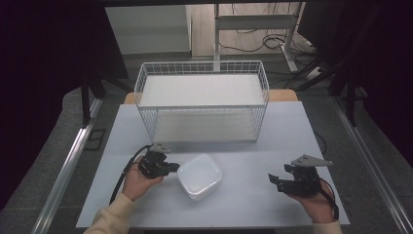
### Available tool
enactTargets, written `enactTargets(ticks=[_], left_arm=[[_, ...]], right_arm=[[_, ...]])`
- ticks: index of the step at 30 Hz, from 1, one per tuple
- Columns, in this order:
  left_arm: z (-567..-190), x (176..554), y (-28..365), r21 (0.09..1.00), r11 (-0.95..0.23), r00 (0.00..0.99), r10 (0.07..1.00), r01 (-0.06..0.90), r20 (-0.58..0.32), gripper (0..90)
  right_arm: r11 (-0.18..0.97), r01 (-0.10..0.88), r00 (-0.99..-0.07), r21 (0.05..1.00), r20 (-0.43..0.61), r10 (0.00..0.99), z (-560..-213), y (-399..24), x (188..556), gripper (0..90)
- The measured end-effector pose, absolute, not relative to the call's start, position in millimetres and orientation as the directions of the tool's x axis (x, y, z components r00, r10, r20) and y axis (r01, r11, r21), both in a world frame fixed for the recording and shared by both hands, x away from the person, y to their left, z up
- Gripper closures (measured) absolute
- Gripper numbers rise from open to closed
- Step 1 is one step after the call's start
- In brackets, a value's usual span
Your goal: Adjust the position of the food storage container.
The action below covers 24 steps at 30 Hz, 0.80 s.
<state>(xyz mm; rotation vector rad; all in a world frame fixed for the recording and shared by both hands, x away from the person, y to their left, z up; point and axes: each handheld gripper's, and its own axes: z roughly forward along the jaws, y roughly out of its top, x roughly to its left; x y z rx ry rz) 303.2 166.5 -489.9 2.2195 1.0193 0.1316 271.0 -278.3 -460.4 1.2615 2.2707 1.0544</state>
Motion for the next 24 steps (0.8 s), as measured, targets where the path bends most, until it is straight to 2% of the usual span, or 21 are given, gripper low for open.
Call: enactTargets(ticks=[24], left_arm=[[-490, 261, 134, 0.612, -0.506, 0.761, 0.591, 0.608, -0.267, 90.0]], right_arm=[[0.331, 0.591, -0.548, 0.736, 0.065, 0.834, -462, -278, 269, 29.1]])
